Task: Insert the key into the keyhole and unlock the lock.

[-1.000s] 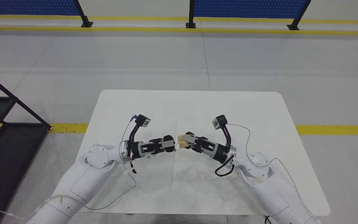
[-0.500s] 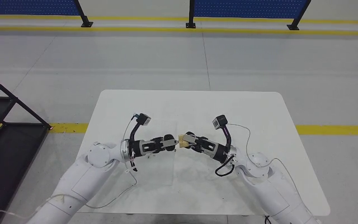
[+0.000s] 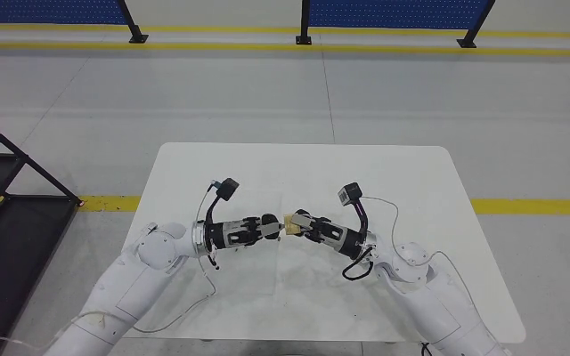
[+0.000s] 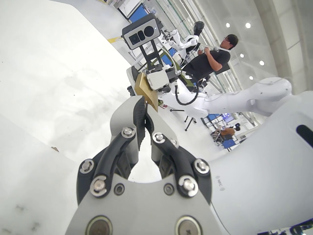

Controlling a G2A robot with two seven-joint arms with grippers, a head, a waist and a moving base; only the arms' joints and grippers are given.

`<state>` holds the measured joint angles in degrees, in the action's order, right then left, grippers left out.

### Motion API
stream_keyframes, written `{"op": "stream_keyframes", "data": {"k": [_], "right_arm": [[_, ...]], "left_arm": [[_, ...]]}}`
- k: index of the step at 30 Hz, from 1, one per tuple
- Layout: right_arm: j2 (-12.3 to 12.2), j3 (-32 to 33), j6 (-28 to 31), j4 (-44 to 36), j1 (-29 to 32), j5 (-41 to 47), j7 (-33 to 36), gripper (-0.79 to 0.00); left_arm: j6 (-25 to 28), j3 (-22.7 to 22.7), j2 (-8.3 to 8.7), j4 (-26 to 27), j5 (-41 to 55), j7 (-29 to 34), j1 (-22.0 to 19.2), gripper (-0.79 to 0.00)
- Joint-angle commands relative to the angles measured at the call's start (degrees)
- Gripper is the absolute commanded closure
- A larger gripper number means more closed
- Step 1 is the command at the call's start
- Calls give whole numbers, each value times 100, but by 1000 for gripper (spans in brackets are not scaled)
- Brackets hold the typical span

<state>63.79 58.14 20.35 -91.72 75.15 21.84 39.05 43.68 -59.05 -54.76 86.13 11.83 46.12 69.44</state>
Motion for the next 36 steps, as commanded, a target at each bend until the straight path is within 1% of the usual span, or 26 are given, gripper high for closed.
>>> {"op": "stream_keyframes", "data": {"k": [1, 13, 22, 36], "right_arm": [[0, 0, 0, 0, 0, 0, 0, 0], [0, 0, 0, 0, 0, 0, 0, 0], [0, 0, 0, 0, 0, 0, 0, 0], [0, 0, 0, 0, 0, 0, 0, 0]], "left_arm": [[76, -42, 4, 61, -204, -93, 43, 0], [387, -250, 2, 323, -1281, -710, 222, 0], [352, -376, -12, 550, -2277, -1245, 352, 0], [632, -580, -25, 837, -3534, -2005, 532, 0]]}}
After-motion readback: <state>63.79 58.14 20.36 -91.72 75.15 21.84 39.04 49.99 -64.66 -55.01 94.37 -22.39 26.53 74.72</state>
